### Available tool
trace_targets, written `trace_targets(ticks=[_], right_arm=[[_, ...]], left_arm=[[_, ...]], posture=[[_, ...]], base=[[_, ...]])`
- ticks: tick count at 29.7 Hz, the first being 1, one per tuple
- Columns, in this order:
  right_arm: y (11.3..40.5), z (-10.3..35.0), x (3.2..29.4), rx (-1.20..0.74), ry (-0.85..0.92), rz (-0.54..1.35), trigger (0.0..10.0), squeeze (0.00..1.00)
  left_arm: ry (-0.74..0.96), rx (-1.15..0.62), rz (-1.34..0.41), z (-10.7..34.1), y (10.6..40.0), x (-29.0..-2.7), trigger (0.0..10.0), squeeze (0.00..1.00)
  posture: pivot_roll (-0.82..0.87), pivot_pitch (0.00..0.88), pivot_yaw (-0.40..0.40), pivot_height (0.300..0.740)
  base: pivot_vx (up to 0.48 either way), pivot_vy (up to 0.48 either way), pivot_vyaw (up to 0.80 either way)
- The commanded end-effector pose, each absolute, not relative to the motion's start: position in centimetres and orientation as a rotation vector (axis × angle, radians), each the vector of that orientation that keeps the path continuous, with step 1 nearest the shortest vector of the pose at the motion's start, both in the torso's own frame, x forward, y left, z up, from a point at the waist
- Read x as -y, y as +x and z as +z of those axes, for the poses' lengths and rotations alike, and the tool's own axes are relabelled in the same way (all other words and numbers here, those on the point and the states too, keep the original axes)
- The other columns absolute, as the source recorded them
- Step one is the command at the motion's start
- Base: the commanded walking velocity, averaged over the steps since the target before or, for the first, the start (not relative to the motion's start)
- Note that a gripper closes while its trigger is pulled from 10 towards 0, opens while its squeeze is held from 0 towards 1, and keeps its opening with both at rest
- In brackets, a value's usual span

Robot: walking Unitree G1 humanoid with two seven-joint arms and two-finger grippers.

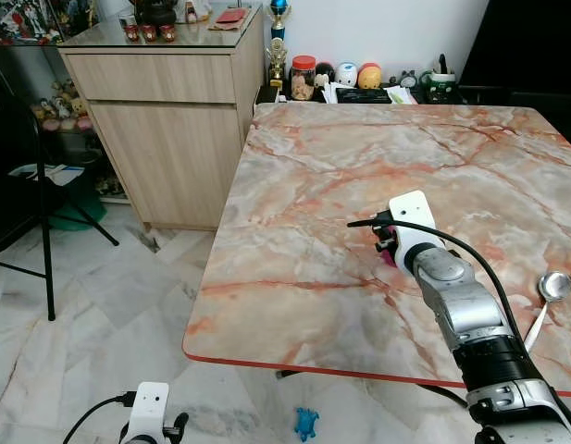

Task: Setting the table

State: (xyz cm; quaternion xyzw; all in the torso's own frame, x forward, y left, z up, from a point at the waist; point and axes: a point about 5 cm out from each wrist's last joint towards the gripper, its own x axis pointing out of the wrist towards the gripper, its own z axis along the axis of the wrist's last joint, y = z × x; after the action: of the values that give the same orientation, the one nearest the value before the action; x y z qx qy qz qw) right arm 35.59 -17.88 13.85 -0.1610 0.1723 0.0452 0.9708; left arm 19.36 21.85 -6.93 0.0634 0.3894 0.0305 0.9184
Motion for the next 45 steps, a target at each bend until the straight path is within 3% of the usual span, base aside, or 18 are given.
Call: trace_targets(ticks=[1,2,4,5,6,7,11,13,14,15,27,34,35,36,37,45], right_arm=[[35.7,13.9,17.9,-0.359,-0.321,0.089,3.6,0.00],[35.7,13.8,17.9,-0.361,-0.321,0.089,2.9,0.00],[35.7,13.8,17.9,-0.362,-0.320,0.089,2.7,0.00],[35.7,13.7,17.8,-0.366,-0.321,0.093,3.9,0.00],[35.7,13.7,17.8,-0.366,-0.321,0.093,3.9,0.00],[35.7,13.6,17.8,-0.370,-0.322,0.095,10.0,0.00],[35.7,13.6,17.7,-0.371,-0.321,0.096,10.0,0.00],[35.7,13.6,17.7,-0.370,-0.320,0.098,4.5,0.00],[35.7,13.6,17.7,-0.370,-0.320,0.098,4.5,0.00],[35.7,13.6,17.7,-0.369,-0.319,0.099,0.3,0.00],[35.9,14.2,17.4,-0.316,-0.324,0.098,0.0,0.00],[35.3,16.7,16.2,-0.031,-0.208,0.075,0.0,0.00],[34.8,16.9,15.8,0.023,-0.202,0.081,7.3,0.00],[34.8,16.9,15.8,0.023,-0.202,0.081,7.3,0.00],[34.3,17.0,15.6,0.070,-0.179,0.084,10.0,0.00],[30.3,15.6,14.9,0.240,-0.088,0.017,10.0,0.00]], left_arm=[[0.128,-0.823,0.065,-7.2,18.9,-22.0,10.0,0.00],[0.128,-0.823,0.065,-7.2,18.9,-22.0,10.0,0.00],[0.128,-0.823,0.065,-7.2,18.9,-22.0,10.0,0.00],[0.128,-0.823,0.066,-7.2,18.9,-22.0,10.0,0.00],[0.128,-0.823,0.066,-7.2,18.9,-22.0,10.0,0.00],[0.128,-0.822,0.065,-7.2,18.9,-22.0,10.0,0.00],[0.129,-0.821,0.064,-7.2,18.9,-21.9,10.0,0.00],[0.128,-0.820,0.063,-7.2,18.9,-21.9,10.0,0.00],[0.128,-0.820,0.063,-7.2,18.9,-21.9,10.0,0.00],[0.128,-0.820,0.063,-7.2,19.0,-21.9,10.0,0.00],[0.128,-0.820,0.066,-7.2,19.0,-21.9,10.0,0.00],[0.125,-0.818,0.067,-7.2,18.9,-21.8,10.0,0.00],[0.124,-0.819,0.067,-7.2,18.9,-21.8,10.0,0.00],[0.124,-0.819,0.067,-7.2,18.9,-21.8,10.0,0.00],[0.123,-0.819,0.067,-7.2,18.9,-21.8,10.0,0.00],[0.123,-0.821,0.069,-7.2,18.8,-21.9,10.0,0.00]], posture=[[0.07,0.018,0.014,0.740],[0.08,0.019,0.015,0.740],[0.08,0.019,0.015,0.740],[0.08,0.018,0.015,0.740],[0.08,0.018,0.015,0.740],[0.08,0.019,0.015,0.740],[0.08,0.019,0.015,0.740],[0.07,0.018,0.014,0.740],[0.07,0.018,0.014,0.740],[0.07,0.018,0.014,0.740],[0.08,0.018,0.013,0.740],[0.07,0.015,0.009,0.740],[0.08,0.015,0.008,0.740],[0.08,0.015,0.008,0.740],[0.08,0.015,0.008,0.740],[0.08,0.013,0.006,0.740]], base=[[0.000,0.000,0.00],[0.000,0.000,0.00],[0.000,0.000,0.00],[0.000,0.000,0.00],[0.000,0.000,0.00],[0.000,0.000,0.00],[0.000,0.000,0.00],[0.000,0.000,0.00],[0.000,0.000,0.00],[0.000,0.000,0.00],[0.000,0.000,0.00],[0.000,0.000,0.00],[0.000,0.000,0.00],[0.000,0.000,0.00],[0.000,0.000,0.00],[0.000,0.000,0.00]])
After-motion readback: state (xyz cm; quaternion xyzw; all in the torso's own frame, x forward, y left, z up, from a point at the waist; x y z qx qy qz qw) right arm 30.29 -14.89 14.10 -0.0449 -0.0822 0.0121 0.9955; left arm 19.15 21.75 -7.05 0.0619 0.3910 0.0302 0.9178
